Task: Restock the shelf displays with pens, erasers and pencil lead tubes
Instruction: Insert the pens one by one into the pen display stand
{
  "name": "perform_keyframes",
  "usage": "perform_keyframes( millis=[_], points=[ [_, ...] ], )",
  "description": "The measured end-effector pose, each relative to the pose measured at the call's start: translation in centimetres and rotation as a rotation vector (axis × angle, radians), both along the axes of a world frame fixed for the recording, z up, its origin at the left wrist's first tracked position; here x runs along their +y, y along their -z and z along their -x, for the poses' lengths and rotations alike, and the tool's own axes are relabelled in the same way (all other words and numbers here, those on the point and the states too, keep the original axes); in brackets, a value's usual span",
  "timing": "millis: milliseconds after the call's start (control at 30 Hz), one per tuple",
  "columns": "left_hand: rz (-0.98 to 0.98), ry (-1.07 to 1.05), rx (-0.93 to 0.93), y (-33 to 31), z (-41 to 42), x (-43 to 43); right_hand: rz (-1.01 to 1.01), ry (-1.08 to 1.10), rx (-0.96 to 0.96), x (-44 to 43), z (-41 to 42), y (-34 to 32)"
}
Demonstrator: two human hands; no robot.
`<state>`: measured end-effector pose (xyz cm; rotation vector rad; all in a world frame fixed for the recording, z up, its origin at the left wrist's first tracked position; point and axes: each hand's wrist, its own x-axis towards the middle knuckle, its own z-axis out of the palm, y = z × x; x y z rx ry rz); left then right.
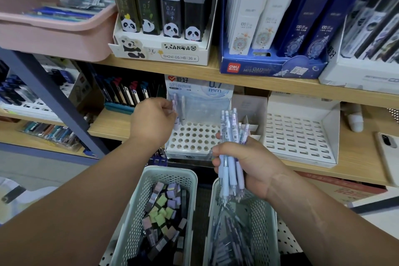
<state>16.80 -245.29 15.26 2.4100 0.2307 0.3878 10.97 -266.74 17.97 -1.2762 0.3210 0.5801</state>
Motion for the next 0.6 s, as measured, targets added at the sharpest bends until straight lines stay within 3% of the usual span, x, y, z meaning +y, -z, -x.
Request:
perform_keyframes(
  millis=[167,300,367,467,600],
  points=[
    [-0.027,-0.028,0.028,-0.2,-0.1,-0.5,-0.037,-0.034,0.001,-0.3,0.2,-0.5],
    [0.050,-0.068,-0.134,-1.9,1.2,-2.2,-0.004,-0.083,0.017,-0.6,0.3,-0.8],
    [0.263,0.029,-0.112,-3.1,2.4,-4.0,0.009,-0.093,0.024,-0.6,0.3,-0.8],
    [0.665,0.206,0.178,-3.5,4.0,-6.8,0.010,-0.086,0.019,-0.2,0.4,-0.8],
    [0.898,0.208,0.291,-2.4,4.4,-7.1,0.025,-0.105,0.023,0.1,0.7,-0.6]
  ],
)
